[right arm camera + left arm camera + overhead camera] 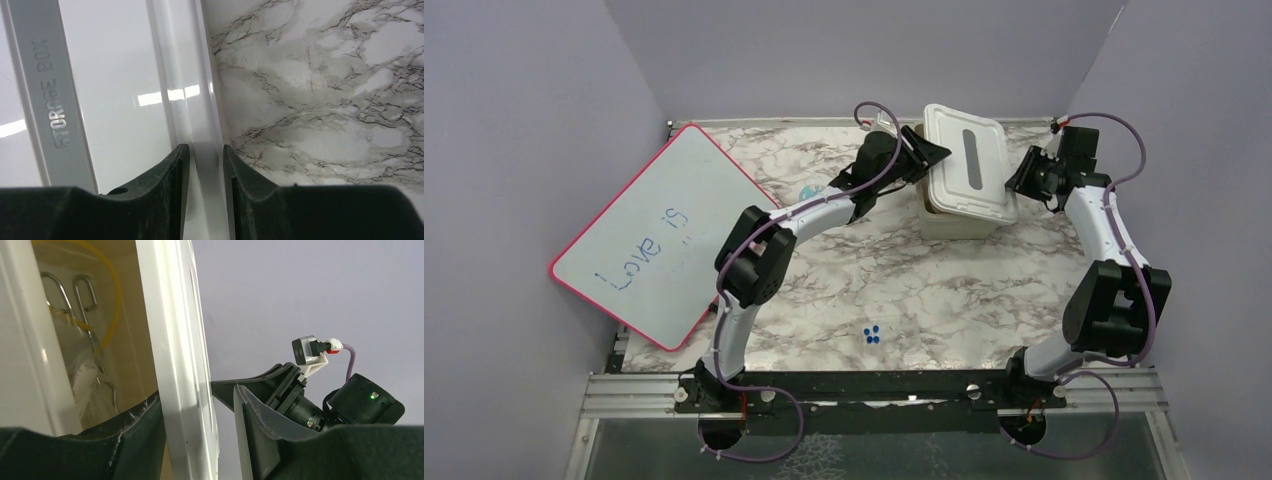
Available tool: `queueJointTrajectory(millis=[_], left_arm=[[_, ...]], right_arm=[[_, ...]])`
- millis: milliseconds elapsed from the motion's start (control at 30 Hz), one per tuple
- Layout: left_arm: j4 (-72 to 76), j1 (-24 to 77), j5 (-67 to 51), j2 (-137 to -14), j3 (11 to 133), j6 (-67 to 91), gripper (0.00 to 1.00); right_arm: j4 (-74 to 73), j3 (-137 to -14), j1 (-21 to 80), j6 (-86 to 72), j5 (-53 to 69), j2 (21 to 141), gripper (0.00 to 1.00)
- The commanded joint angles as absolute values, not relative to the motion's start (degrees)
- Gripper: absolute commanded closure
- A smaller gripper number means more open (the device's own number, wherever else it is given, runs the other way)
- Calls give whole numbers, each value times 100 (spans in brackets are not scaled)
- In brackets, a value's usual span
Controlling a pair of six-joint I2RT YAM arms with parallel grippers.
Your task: Organize the chemistry lab equipment
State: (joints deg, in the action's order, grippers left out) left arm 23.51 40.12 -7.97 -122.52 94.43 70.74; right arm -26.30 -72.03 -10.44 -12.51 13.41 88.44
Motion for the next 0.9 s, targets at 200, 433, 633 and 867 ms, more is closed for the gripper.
queueJointTrajectory(millis=[200, 433, 633, 867], left_arm=[[1094, 3967, 225, -11309, 9513, 5713, 44], [194, 3963, 805, -11256, 9428, 5108, 36], [100, 3927, 420, -11367, 9463, 4786, 29], [11, 3882, 200, -11507, 9550, 4637, 32]], right_arm=[[-2575, -7281, -1024, -1062, 1527, 8903, 64], [-2514, -7296, -1028, -909, 1715, 8907, 72], [-2426, -7302, -1028, -726, 1750, 8956, 79], [-2271, -7398, -1026, -537, 1889, 9081, 81]])
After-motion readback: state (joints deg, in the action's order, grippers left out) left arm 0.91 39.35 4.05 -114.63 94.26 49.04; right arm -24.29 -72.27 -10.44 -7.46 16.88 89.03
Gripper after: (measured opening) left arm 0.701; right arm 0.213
